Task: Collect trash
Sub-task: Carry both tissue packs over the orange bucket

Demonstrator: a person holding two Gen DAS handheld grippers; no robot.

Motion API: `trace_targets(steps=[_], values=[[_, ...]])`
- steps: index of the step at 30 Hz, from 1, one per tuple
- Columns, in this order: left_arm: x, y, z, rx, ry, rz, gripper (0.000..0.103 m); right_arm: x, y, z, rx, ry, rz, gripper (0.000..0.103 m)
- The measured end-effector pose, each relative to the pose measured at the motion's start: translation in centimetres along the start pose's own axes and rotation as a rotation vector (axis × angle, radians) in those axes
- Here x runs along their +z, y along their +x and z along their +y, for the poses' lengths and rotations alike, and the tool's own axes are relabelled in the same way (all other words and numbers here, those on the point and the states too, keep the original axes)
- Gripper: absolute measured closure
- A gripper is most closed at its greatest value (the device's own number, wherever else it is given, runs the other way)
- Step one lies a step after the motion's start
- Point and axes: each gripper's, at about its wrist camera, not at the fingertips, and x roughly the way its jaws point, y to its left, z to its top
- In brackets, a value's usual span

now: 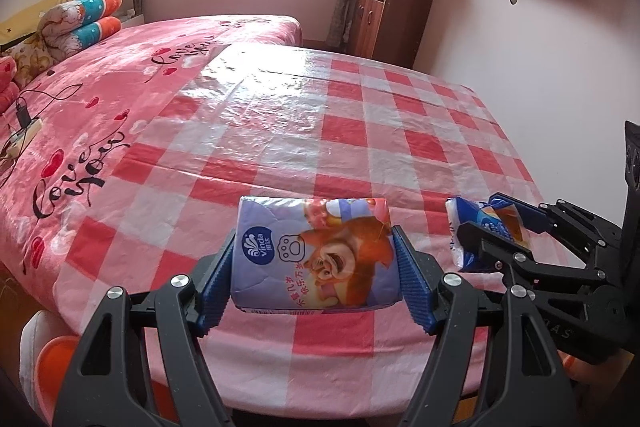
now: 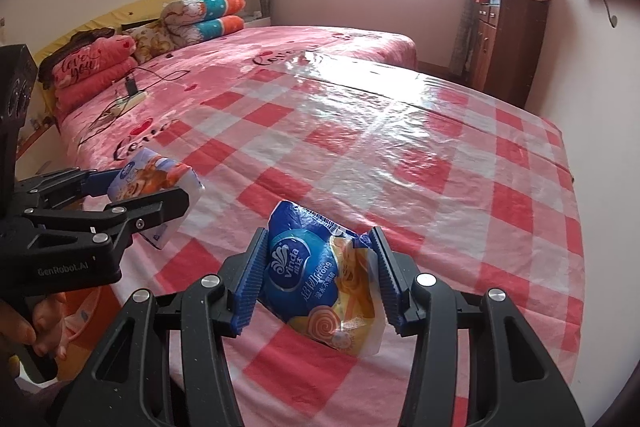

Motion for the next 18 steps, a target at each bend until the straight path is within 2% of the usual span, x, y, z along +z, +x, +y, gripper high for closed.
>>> trace_targets(steps=[9, 18], values=[[-1.1, -1.7, 1.9, 0.026, -0.022, -0.008, 0.030, 0.5, -0.3, 2.2, 0.068, -0.012, 0.002, 0.052], [-2.3, -3.9, 4.7, 0.098, -0.041, -0.025, 0.030, 1.4, -1.1, 5.6, 0.155, -0.058, -0.007, 0.052]])
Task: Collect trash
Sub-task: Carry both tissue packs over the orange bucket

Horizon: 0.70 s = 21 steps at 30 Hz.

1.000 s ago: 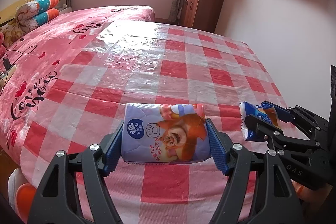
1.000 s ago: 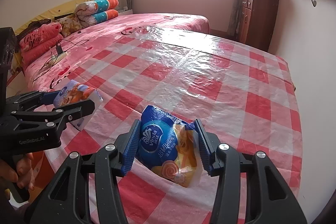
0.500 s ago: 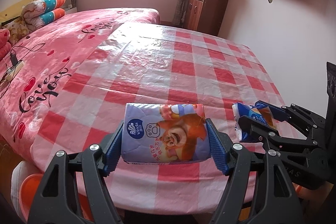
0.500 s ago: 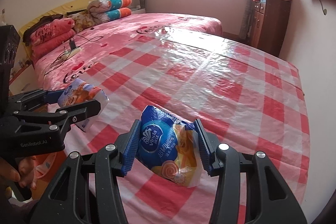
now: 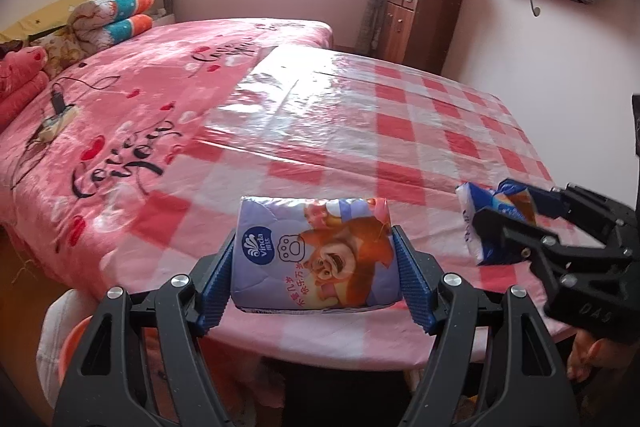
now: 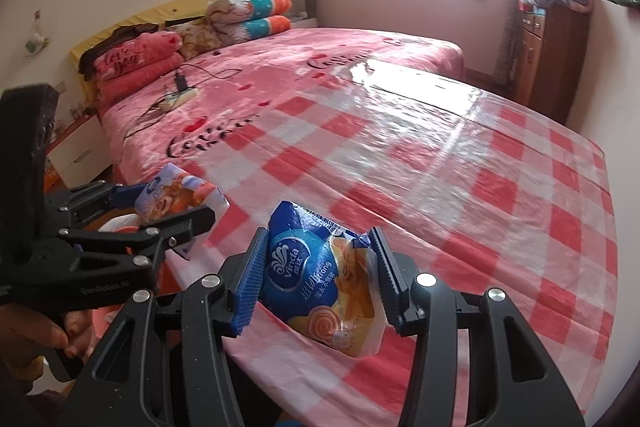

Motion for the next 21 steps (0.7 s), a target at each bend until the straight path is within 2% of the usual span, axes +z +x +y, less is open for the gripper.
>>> trace_targets(steps=[14, 21], values=[[-3.4, -3.9, 6.9, 0.116, -0.088, 0.001, 0.030, 1.7, 0.1, 7.1, 0.192, -0.096, 0.007, 0.052], [-6.2, -6.6, 11.5, 0.171, -0.185, 0.010, 0.030, 1.6, 1.0, 10.8, 0.307, -0.138, 0.041, 0.052]])
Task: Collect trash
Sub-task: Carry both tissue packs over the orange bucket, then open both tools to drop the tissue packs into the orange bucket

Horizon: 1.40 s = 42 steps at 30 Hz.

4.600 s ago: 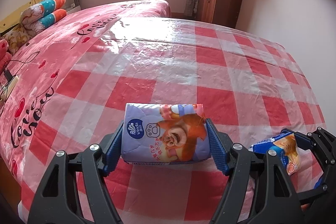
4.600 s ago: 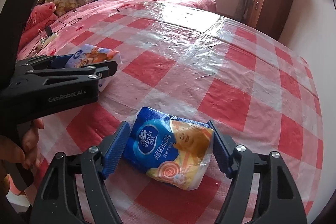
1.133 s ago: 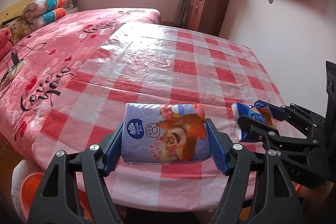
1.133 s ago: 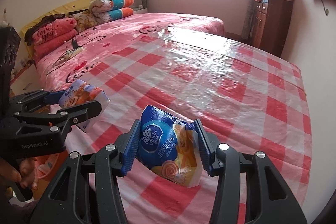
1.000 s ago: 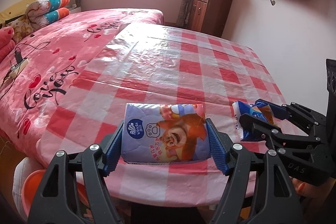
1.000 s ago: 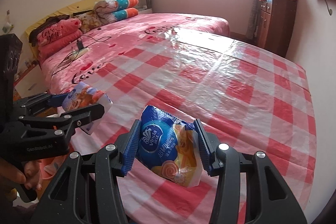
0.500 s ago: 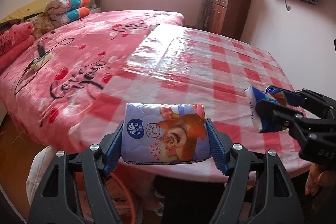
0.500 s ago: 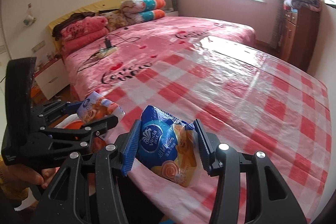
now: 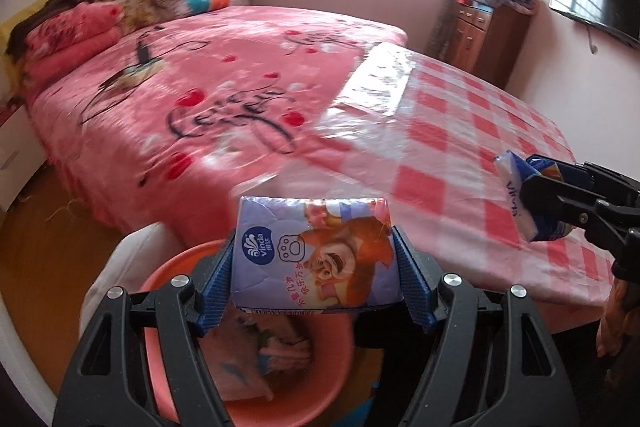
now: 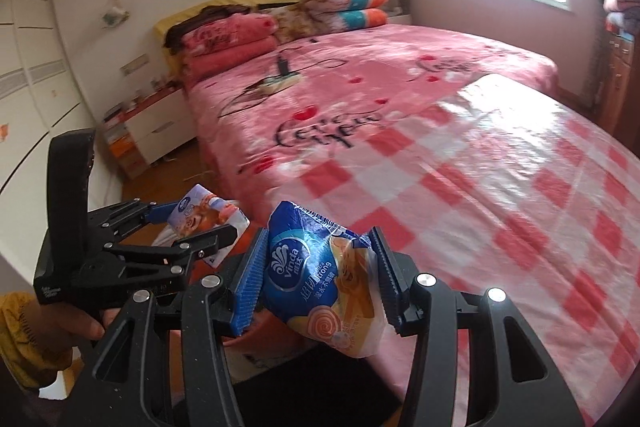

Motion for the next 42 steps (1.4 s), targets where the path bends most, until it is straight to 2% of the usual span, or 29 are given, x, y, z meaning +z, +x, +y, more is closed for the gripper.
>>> trace_targets(steps=[7, 13, 18, 19, 21, 22, 23, 25, 29, 34, 37, 42], values=[[-2.3, -1.3, 5.6, 0.068, -0.105, 0.026, 0.030, 0.2, 2.6, 5.0, 0.132, -0.083, 0.043, 0.051], [-4.4, -1.6, 9.1, 0.118, -0.178, 0.055, 0.030, 0.0, 4.9, 8.7, 0.188, -0.158, 0.093, 0.052], [-5.7, -0.9, 10.6, 0.129, -0.221, 0.081, 0.030, -0.2, 6.9, 10.3, 0.220, -0.180, 0.140, 0.051], [-5.8, -0.7, 10.8, 0.128, -0.225, 0.088, 0.030, -0.4, 7.5, 10.7, 0.231, -0.188, 0.158, 0.050], [-6.3, 0.1, 11.3, 0.127, -0.237, 0.124, 0.030, -0.9, 9.0, 11.1, 0.222, -0.194, 0.202, 0.042], [-6.6, 0.4, 11.4, 0.134, -0.241, 0.140, 0.029, -1.1, 9.4, 11.0, 0.225, -0.190, 0.224, 0.035], [-6.7, 0.7, 11.6, 0.138, -0.244, 0.152, 0.027, -1.4, 10.0, 10.8, 0.226, -0.177, 0.247, 0.033], [-6.8, 0.8, 12.0, 0.161, -0.254, 0.155, 0.022, -1.6, 9.8, 10.2, 0.215, -0.149, 0.230, 0.028], [-5.9, 0.2, 12.3, 0.169, -0.262, 0.114, 0.018, -0.6, 7.4, 8.2, 0.150, -0.100, 0.108, 0.014], [-3.8, -0.7, 11.3, 0.200, -0.227, 0.033, 0.013, 0.7, 5.3, 5.1, 0.049, -0.026, -0.004, 0.009], [-2.6, -0.8, 10.3, 0.208, -0.199, 0.000, 0.013, 0.7, 4.7, 3.1, 0.022, 0.030, -0.025, 0.009], [-1.4, -0.1, 8.3, 0.195, -0.164, -0.011, 0.012, 0.1, 4.2, 1.2, -0.011, 0.069, -0.040, 0.009]])
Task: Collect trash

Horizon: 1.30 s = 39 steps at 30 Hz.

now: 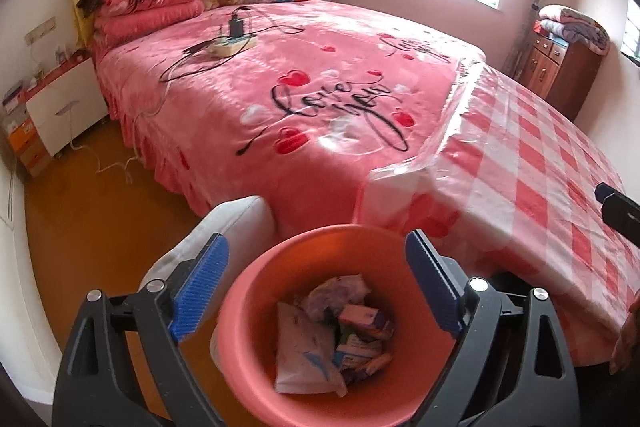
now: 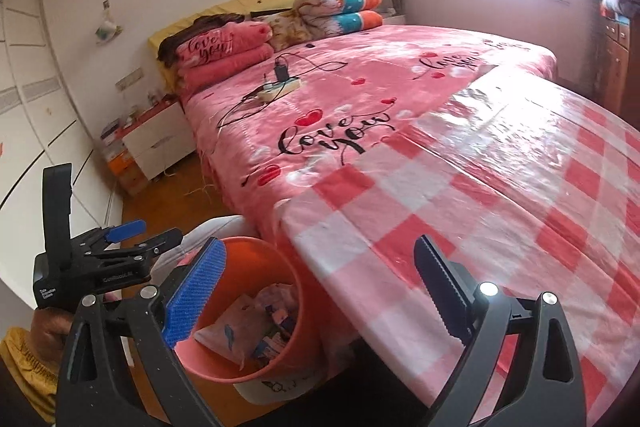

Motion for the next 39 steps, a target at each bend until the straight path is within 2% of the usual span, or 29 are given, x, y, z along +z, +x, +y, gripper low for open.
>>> trace_targets(steps=[10, 39], values=[[1.5, 0.2, -4.5, -0.033, 0.061, -0.045, 0.012, -0.7, -1.5, -2.3, -0.056, 0.031, -0.049, 0.009], [4.5, -0.4, -14.0, -0.069, 0.207, -0.136, 0.012, -1.9, -6.5, -10.2, -0.231, 0.175, -0.170, 0.009]])
